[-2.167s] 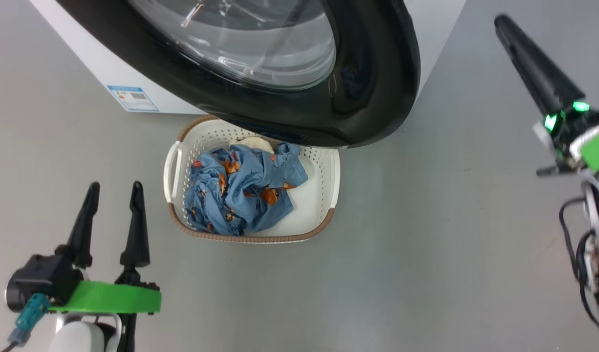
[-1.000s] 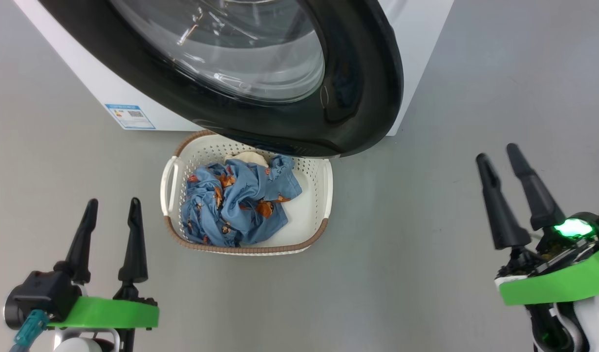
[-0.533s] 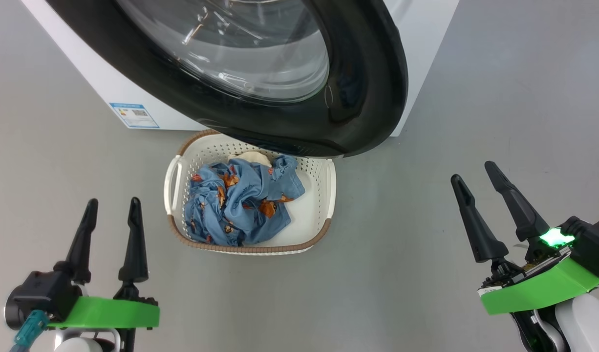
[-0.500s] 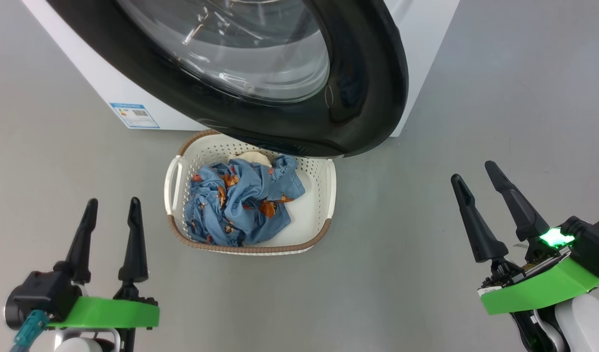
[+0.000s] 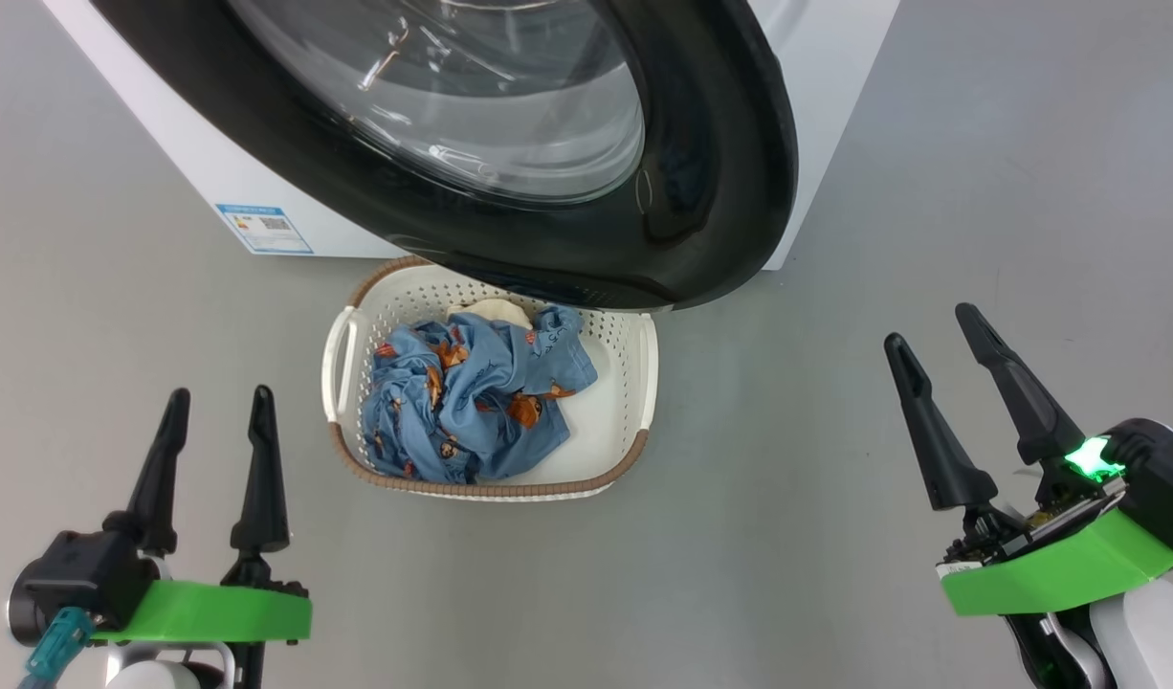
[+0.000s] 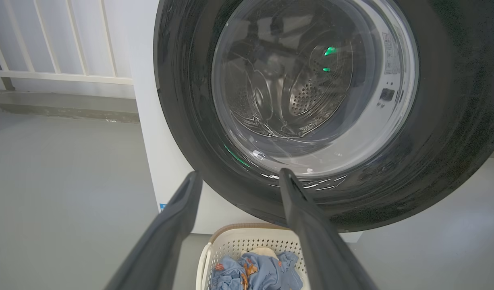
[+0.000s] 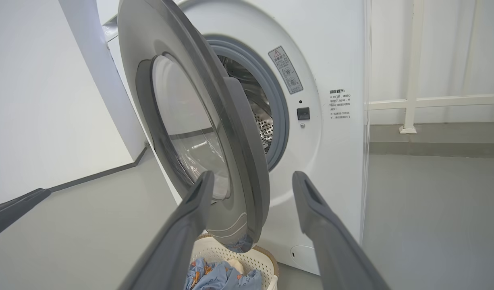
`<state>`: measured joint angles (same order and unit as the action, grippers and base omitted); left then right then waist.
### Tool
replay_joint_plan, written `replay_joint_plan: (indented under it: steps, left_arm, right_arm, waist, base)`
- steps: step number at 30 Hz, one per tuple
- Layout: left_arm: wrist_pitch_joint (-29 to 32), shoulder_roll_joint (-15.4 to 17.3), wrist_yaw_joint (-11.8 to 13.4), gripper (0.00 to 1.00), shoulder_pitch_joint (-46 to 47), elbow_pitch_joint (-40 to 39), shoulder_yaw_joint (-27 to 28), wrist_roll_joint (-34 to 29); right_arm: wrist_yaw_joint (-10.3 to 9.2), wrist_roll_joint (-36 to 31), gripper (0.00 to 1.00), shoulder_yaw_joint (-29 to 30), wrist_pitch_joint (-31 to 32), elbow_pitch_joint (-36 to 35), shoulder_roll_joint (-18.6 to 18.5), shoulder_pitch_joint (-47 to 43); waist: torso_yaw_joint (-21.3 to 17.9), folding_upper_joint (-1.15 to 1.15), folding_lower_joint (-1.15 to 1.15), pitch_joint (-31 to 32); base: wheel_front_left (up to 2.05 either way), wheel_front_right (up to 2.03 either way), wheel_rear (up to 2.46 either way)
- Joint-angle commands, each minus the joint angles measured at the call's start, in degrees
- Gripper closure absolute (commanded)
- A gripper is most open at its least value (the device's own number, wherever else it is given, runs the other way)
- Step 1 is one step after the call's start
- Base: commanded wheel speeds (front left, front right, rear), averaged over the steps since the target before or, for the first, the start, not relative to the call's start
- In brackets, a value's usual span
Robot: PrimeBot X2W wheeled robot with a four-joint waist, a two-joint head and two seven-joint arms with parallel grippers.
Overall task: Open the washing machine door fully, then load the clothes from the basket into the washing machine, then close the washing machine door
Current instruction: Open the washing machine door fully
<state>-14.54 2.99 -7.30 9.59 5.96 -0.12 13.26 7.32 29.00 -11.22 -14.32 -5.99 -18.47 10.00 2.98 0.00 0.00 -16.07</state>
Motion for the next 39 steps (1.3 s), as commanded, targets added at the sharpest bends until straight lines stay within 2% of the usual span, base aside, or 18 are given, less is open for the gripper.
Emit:
replay_joint_plan:
  steps: [1,15,26,27,28,29,30,32,33,39]
  left_arm:
    - [-0.46,0.77,-0.19,0.00,0.18,-1.54,1.99,-0.26]
    - [-0.46,0.69,-0.19,0.00,0.33,-1.64,2.10,-0.47]
    - [-0.46,0.62,-0.19,0.00,0.84,-1.71,1.98,-0.43]
    - [-0.46,0.62,-0.19,0.00,0.86,-1.71,1.96,-0.41]
    - [-0.46,0.61,-0.19,0.00,0.90,-1.69,1.92,-0.38]
    - [-0.46,0.61,-0.19,0.00,0.95,-1.70,1.88,-0.35]
    - [-0.46,0.61,-0.19,0.00,1.02,-1.71,1.84,-0.33]
    - [-0.46,0.63,-0.19,0.00,1.15,-1.72,1.79,-0.27]
    - [-0.46,0.64,-0.19,0.00,1.22,-1.72,1.75,-0.25]
    - [-0.46,0.69,-0.19,0.00,1.60,-1.63,1.45,-0.17]
  right_arm:
    - [0.17,-0.34,0.00,-0.74,-0.68,-1.73,-0.44,-1.35]
    - [0.17,-1.16,0.00,0.83,-0.68,-0.91,-1.60,-0.17]
    - [0.17,-0.55,0.00,2.28,-0.68,2.38,-2.70,4.54]
    - [0.17,-0.39,0.09,2.62,-0.68,2.66,-2.66,5.29]
    - [0.17,-0.21,0.36,2.95,-0.68,2.94,-2.62,6.03]
    - [0.17,0.00,0.54,3.30,-0.68,3.19,-2.58,6.79]
    - [0.17,0.24,0.60,3.52,-0.68,3.46,-2.61,7.56]
    - [0.17,0.67,0.91,3.87,-0.68,4.28,-2.86,9.23]
    - [0.17,0.86,1.00,4.06,-0.68,4.68,-3.08,10.17]
    - [0.17,3.20,1.00,5.38,-0.68,6.88,-3.29,15.44]
  waist:
    - [-0.01,0.00,0.00,-0.03]
    - [0.10,0.00,0.00,-0.07]
    - [0.48,0.00,0.00,-0.90]
    - [0.54,0.00,0.00,-0.98]
    - [0.62,0.00,0.00,-1.07]
    - [0.71,0.00,0.00,-1.21]
    - [0.79,0.00,0.00,-1.35]
    - [0.94,0.00,0.00,-1.61]
    - [1.02,0.00,0.00,-1.74]
    - [1.49,0.00,0.00,-2.33]
  base:
    - [0.00,0.00,0.00]
    - [0.00,0.00,0.00]
    - [0.00,0.00,0.00]
    - [0.00,0.00,0.00]
    - [0.00,0.00,0.00]
    - [0.00,0.00,0.00]
    - [0.00,0.00,0.00]
    - [0.00,0.00,0.00]
    - [0.00,0.00,0.00]
    - [0.00,0.00,0.00]
